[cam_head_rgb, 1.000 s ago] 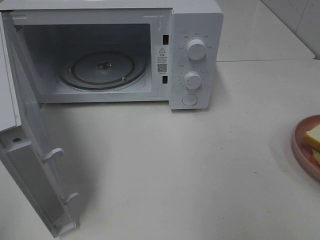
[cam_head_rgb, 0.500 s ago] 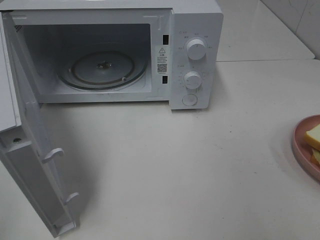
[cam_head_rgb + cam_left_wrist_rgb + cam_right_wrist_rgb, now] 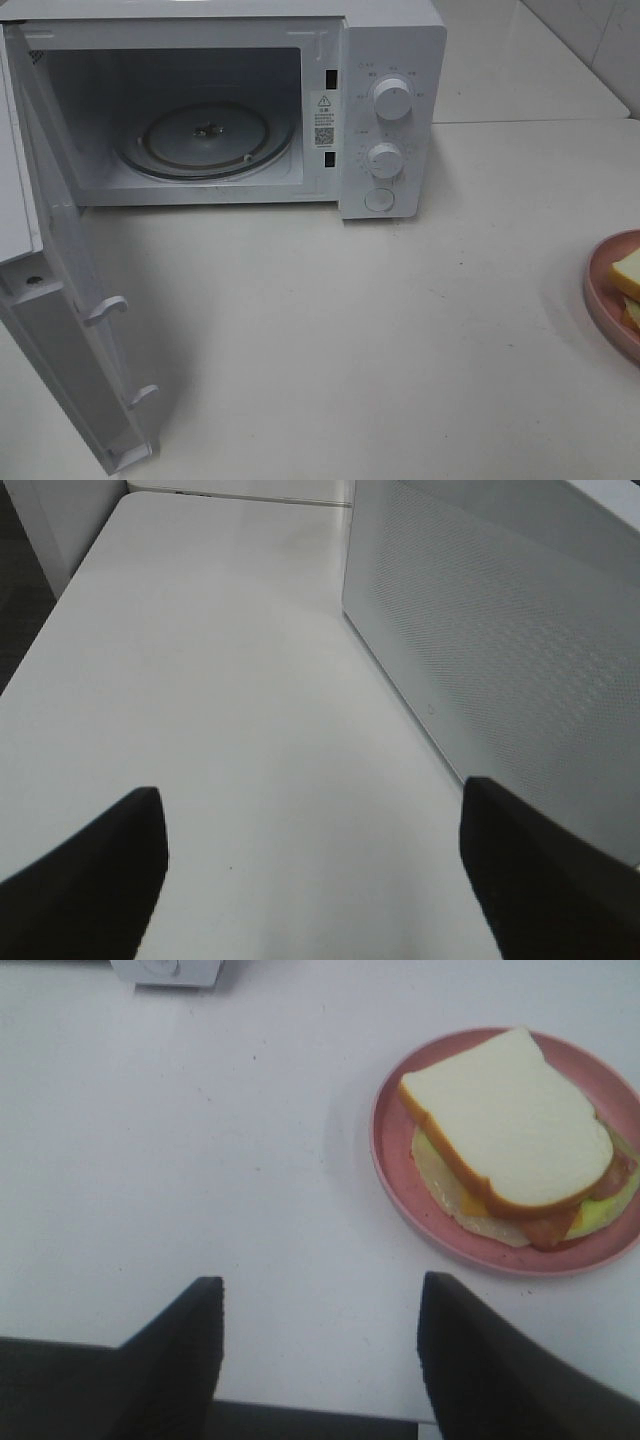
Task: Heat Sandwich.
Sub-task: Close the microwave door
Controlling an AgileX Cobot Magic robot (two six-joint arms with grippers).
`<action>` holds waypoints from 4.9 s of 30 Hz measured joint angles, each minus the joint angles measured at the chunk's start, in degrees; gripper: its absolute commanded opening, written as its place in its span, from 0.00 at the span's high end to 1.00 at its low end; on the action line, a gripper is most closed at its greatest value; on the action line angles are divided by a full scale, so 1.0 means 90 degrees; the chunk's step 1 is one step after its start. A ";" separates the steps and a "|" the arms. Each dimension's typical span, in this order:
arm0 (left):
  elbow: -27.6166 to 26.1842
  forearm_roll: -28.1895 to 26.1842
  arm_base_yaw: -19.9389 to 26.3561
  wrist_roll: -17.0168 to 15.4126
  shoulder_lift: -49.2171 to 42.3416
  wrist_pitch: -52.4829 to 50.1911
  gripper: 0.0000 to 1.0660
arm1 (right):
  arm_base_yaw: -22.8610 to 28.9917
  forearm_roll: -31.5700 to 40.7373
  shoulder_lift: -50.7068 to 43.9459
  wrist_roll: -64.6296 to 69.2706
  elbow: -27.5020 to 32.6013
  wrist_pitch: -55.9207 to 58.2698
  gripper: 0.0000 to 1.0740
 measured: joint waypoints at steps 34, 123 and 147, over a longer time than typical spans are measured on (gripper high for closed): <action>0.0000 0.0000 0.0000 0.0000 0.0000 0.0000 0.28 | 0.0000 -0.0032 -0.1381 0.0000 0.0134 -0.0185 0.46; 0.0000 0.0013 0.0000 0.0025 0.0000 0.0000 0.28 | 0.0000 -0.0051 -0.1381 -0.0121 0.0134 -0.0185 0.46; -0.0267 0.0598 0.0000 -0.0127 0.0000 -0.1178 0.28 | 0.0000 -0.0070 -0.1381 -0.0121 0.0134 -0.0185 0.46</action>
